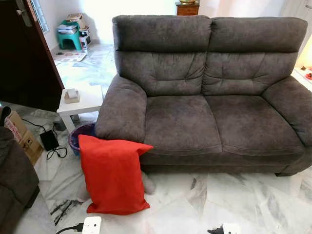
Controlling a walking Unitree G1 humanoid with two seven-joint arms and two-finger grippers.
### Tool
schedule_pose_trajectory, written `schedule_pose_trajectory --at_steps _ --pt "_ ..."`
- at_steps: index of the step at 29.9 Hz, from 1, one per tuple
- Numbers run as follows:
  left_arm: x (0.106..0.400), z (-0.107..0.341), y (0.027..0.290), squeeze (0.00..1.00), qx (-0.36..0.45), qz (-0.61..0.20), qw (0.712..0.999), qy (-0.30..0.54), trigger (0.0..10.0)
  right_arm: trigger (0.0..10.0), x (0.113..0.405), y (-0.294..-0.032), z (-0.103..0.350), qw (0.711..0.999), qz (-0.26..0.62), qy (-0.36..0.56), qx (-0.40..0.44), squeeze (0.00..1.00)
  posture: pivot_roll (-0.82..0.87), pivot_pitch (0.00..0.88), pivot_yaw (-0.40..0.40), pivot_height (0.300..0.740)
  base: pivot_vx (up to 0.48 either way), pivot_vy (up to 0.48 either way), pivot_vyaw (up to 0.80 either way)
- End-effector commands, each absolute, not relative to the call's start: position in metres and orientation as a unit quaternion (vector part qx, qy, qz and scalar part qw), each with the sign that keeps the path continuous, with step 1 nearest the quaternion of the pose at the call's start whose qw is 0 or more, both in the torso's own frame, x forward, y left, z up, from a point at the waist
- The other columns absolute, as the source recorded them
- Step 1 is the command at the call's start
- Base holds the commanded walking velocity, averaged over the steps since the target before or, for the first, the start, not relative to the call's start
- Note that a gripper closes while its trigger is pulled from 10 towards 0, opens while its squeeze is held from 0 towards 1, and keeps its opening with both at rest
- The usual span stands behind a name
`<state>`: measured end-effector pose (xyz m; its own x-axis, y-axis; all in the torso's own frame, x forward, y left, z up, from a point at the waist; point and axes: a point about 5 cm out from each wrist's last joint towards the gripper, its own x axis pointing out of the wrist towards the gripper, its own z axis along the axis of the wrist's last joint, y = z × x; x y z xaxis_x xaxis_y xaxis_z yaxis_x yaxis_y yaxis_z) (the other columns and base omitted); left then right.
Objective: Move the pillow to the sofa from floor
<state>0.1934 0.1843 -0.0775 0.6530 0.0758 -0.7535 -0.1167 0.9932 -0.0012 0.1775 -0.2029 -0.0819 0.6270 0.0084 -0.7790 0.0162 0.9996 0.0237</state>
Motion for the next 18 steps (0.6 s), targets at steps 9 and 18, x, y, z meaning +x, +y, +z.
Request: schedule_pose_trajectory --at_steps 9,18 --pt "0.1626 -0.0754 0.2575 0.0 0.013 0.131 0.895 0.425 10.0 10.0 0.1941 -0.174 -0.0796 0.883 -0.002 0.448 0.142 0.0 0.17 0.047 -0.052 0.74 0.0 0.0 0.0" --pt "0.1647 -0.0741 0.2588 0.0 0.022 0.12 0.896 0.426 10.0 10.0 0.1943 -0.1709 -0.0799 0.883 -0.008 0.446 0.147 0.0 0.16 0.029 -0.031 0.74 0.0 0.0 0.0"
